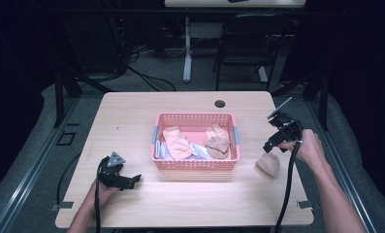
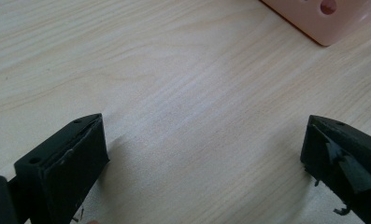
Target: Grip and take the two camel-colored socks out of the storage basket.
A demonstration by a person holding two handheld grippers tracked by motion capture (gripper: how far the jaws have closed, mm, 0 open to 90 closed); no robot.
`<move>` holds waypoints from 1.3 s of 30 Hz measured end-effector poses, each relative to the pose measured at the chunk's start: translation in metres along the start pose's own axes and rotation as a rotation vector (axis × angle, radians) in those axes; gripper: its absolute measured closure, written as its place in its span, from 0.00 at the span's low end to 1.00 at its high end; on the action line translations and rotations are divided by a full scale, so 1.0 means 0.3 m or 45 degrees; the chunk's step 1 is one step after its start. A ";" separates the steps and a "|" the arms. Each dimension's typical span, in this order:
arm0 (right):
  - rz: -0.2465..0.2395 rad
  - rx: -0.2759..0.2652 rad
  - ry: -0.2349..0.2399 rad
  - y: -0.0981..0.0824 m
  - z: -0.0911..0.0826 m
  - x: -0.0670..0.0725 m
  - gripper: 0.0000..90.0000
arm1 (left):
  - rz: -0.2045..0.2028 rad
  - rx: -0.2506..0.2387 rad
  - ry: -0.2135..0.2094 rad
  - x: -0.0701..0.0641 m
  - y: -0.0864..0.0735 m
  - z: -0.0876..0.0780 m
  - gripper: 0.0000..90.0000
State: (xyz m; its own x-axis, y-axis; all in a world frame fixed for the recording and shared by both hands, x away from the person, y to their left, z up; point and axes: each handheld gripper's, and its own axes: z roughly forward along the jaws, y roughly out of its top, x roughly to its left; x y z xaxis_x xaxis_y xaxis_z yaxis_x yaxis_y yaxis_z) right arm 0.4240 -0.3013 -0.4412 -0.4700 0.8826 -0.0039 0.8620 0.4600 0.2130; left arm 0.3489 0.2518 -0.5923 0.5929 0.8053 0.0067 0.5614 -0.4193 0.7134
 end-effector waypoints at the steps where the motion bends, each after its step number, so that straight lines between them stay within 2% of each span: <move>1: 0.000 0.000 0.000 0.000 0.000 0.000 0.04 | 0.000 0.000 0.000 0.000 0.000 0.000 0.00; 3: -0.014 -0.044 0.010 0.010 -0.032 0.022 0.02 | 0.003 0.001 0.000 0.001 0.000 0.000 0.00; 4: -0.049 -0.071 0.010 0.024 -0.062 0.049 0.00 | 0.000 0.001 0.000 0.000 0.000 0.000 0.00; 5: -0.049 -0.071 0.010 0.024 -0.062 0.049 0.00 | 0.000 0.001 0.000 0.000 0.000 0.000 0.00; 6: -0.080 -0.100 0.020 0.040 -0.082 0.082 0.00 | 0.001 0.000 0.000 0.000 0.000 0.000 0.00; 7: -0.080 -0.100 0.020 0.040 -0.082 0.082 0.00 | 0.001 0.000 0.000 0.000 0.000 0.000 0.00; 13: -0.187 -0.124 0.030 0.096 -0.104 0.188 0.00 | 0.000 0.000 0.000 0.000 0.000 0.000 0.00; 14: -0.202 -0.134 0.048 0.117 -0.099 0.220 0.00 | -0.001 0.000 0.000 0.000 0.000 0.000 0.00; 15: -0.202 -0.134 0.048 0.117 -0.099 0.220 0.00 | 0.000 0.000 0.000 0.000 0.000 0.000 0.00; 16: -0.231 -0.130 0.044 0.137 -0.091 0.248 0.00 | -0.001 0.001 0.000 0.000 0.000 0.000 0.00; 17: -0.231 -0.130 0.044 0.137 -0.091 0.248 0.00 | -0.001 0.001 0.000 0.000 0.000 0.000 0.00; 22: -0.296 -0.116 0.078 0.191 -0.053 0.319 0.00 | -0.002 -0.001 -0.002 0.000 0.000 0.000 0.00; 25: -0.311 -0.116 0.087 0.206 -0.041 0.340 0.00 | -0.002 -0.001 -0.001 0.000 0.000 0.000 0.00; 26: -0.333 -0.108 0.093 0.221 -0.029 0.358 0.00 | -0.002 -0.001 -0.001 0.000 0.000 0.000 0.00; 31: -0.356 -0.081 0.088 0.247 -0.005 0.392 0.00 | -0.001 -0.001 -0.002 0.000 0.000 0.000 0.00; 36: -0.378 -0.059 0.110 0.279 0.039 0.427 0.00 | -0.001 -0.001 -0.003 0.000 0.000 0.000 0.00; 39: -0.385 -0.043 0.109 0.289 0.059 0.435 0.00 | -0.002 -0.001 -0.002 0.000 0.000 0.000 0.00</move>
State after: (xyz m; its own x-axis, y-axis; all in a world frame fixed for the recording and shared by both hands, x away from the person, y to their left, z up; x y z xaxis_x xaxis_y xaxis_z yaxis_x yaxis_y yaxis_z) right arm 0.4408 -0.1446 -0.4405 -0.7194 0.6945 0.0104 0.6749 0.6954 0.2468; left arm 0.3490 0.2518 -0.5923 0.5933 0.8050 0.0045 0.5618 -0.4181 0.7138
